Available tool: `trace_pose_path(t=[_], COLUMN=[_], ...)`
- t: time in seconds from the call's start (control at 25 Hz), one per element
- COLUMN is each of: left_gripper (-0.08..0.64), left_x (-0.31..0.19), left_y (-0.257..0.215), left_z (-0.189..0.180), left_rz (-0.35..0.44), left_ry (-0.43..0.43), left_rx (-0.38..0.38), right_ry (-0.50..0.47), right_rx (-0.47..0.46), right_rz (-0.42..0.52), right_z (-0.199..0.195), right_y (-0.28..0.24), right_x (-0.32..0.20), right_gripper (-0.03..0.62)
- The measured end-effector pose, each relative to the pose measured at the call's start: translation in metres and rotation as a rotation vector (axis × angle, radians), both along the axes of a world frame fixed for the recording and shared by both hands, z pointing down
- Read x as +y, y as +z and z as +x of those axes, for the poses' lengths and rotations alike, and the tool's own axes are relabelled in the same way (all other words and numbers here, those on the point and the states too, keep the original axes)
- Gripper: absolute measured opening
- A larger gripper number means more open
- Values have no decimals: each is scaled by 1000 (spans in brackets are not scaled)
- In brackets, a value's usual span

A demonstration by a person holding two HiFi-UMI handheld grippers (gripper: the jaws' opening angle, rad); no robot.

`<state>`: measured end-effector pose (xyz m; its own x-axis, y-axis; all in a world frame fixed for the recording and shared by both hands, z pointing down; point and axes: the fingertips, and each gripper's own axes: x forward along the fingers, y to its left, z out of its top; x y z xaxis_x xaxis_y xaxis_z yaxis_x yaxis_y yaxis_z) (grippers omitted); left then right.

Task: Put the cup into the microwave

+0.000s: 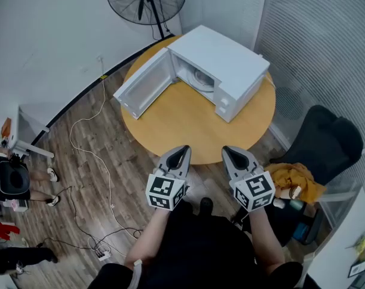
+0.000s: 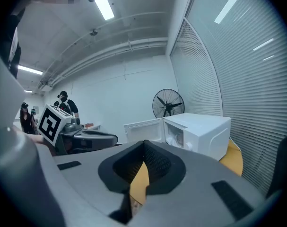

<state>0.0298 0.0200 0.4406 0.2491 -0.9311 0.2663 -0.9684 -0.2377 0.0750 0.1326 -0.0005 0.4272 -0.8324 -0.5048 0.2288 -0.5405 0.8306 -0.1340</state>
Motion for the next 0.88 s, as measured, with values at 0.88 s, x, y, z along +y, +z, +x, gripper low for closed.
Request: trace_pose_path(t=[0.88], left_gripper=[-3], left_x=[31], left_y=[-4], left_z=[-4], left_rz=[14], left_ry=[2], left_rx=[-6], right_ry=[18], right_rx=[8], right_rz=[37], right_z=[-2], right_y=[2], right_x=[23], right_gripper=[9])
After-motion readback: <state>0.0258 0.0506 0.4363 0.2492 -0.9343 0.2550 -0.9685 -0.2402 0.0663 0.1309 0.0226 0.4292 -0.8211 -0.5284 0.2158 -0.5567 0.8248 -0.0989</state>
